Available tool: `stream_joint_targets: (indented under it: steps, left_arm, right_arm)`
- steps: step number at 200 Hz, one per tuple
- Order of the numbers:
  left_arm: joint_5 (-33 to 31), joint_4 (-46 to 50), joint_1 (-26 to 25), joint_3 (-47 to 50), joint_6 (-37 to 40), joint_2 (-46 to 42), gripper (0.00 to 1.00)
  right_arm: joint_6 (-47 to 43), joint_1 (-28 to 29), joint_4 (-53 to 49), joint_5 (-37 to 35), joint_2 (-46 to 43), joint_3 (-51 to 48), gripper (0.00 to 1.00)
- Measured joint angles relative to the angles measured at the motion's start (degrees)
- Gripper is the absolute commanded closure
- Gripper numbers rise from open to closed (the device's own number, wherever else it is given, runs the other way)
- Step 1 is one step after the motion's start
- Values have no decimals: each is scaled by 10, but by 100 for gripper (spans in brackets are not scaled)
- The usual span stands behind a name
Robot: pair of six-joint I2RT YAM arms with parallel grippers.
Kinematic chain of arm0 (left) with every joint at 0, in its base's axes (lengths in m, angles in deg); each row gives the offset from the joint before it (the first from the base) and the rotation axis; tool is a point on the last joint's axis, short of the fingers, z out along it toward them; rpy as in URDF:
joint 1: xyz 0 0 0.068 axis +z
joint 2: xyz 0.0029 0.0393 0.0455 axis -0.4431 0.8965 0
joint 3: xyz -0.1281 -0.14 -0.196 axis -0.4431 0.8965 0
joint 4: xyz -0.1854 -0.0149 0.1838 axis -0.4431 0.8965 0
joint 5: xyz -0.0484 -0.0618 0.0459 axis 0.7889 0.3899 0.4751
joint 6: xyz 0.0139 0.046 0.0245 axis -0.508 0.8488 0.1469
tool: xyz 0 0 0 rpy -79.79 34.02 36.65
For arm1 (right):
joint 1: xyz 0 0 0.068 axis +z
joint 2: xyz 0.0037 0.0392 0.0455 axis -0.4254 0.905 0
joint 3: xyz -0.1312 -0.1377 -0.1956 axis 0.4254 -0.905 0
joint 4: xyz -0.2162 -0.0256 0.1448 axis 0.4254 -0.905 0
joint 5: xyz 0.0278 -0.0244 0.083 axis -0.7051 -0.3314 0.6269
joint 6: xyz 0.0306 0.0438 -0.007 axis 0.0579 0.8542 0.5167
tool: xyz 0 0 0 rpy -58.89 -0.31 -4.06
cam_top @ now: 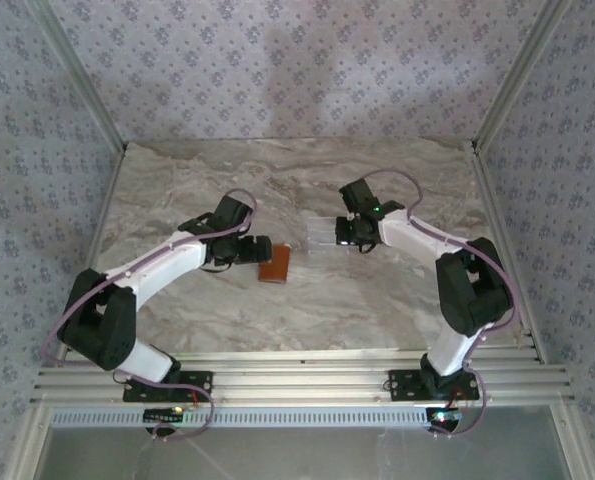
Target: Take the credit cards out of the card holder
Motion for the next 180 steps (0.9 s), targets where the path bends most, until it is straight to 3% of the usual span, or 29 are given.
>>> stream_joint_targets:
  steps: [87,134,180]
  left_arm:
    - [32,36,-8,-75,18,108,22]
    - [36,58,-16,-125,33,166,31]
    - [36,79,-23,-148,43,205,40]
  right_arm:
    - [13,0,-25,-31,46,36,83]
    - [22,0,-34,-30,43,41,62]
    - [24,0,-58,-30,1,41,56]
